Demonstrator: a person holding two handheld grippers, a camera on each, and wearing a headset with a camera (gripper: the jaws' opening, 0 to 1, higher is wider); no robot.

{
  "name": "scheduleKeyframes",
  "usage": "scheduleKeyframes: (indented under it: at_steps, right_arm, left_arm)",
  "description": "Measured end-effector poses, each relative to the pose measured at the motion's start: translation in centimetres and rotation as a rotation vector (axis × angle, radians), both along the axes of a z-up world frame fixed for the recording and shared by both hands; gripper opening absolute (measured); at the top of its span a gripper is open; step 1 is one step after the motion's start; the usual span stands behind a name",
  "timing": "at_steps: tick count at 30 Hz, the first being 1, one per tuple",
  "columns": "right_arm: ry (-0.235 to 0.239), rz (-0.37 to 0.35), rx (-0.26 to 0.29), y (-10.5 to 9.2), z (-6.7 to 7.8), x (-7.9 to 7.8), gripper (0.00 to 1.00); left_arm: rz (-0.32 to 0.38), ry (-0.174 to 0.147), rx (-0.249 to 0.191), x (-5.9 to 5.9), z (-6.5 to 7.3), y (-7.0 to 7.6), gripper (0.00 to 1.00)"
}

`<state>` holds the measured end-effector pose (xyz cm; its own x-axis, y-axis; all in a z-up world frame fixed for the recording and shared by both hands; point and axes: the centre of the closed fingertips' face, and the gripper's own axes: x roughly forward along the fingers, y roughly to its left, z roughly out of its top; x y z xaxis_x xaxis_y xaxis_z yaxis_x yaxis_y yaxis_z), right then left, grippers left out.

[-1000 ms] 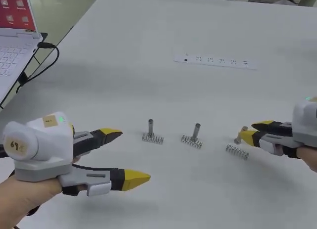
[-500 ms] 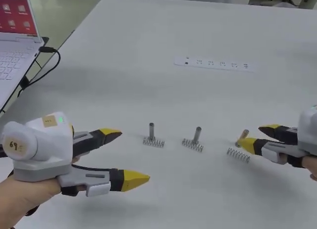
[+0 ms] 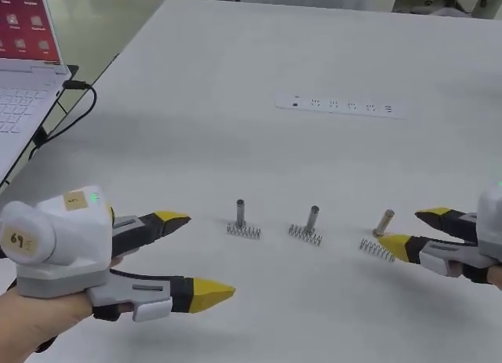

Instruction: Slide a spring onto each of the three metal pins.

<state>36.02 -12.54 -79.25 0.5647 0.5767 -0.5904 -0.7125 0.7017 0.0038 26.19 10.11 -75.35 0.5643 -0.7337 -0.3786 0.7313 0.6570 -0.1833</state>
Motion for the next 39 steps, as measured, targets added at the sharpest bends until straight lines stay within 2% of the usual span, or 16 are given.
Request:
scheduleKeyframes:
  at_steps: [10, 19, 27, 34, 39]
  right_arm:
    - [-0.012, 0.047, -0.039, -0.1, -0.3, -1.3, 0.46]
    - [0.016, 0.086, -0.065, -0.3, -1.0, -2.2, 0.39]
    - [0.020, 0.168, -0.129, 0.6, -1.3, -2.3, 0.30]
    - [0.046, 0.251, -0.201, 0.8, -2.8, -2.4, 0.24]
    - [0.073, 0.277, -0.222, 1.2, -3.5, -2.3, 0.23]
  left_arm:
    - [-0.004, 0.002, 0.000, -0.2, -0.2, -0.1, 0.73]
    - [0.009, 0.004, -0.003, -0.4, -0.4, 0.2, 0.72]
    - [0.012, 0.007, -0.008, -0.5, -0.5, 0.1, 0.72]
    - [0.024, 0.009, -0.009, -0.5, -0.6, 0.5, 0.72]
    - [0.027, 0.014, -0.008, -0.6, -0.7, 0.5, 0.72]
